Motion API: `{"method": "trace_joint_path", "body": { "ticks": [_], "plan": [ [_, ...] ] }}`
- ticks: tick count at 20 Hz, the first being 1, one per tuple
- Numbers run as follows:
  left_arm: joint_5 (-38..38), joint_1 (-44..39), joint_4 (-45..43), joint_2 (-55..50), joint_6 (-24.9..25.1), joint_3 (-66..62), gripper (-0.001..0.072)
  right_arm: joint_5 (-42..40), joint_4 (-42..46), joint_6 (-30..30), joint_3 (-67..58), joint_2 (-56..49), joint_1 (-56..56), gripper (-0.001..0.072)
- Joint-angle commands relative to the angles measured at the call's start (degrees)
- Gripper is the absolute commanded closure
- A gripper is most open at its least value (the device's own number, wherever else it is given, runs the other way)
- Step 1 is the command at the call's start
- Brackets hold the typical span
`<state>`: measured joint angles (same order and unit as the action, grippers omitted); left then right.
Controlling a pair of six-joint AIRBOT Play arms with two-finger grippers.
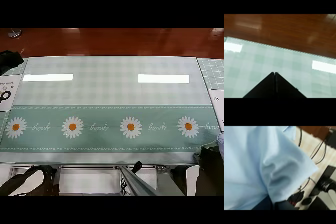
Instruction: Fold the shirts.
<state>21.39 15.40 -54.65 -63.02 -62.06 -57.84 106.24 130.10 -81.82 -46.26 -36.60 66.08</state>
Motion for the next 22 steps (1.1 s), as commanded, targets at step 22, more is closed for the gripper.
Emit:
{"method": "trace_joint_path", "body": {
  "ticks": [22],
  "plan": [
    [-3.5, 1.1, -1.7, 0.0, -0.1, 0.0, 0.0692, -3.4, 10.2, 9.1, 18.6, 0.0, 4.5, 0.0455]
  ]
}}
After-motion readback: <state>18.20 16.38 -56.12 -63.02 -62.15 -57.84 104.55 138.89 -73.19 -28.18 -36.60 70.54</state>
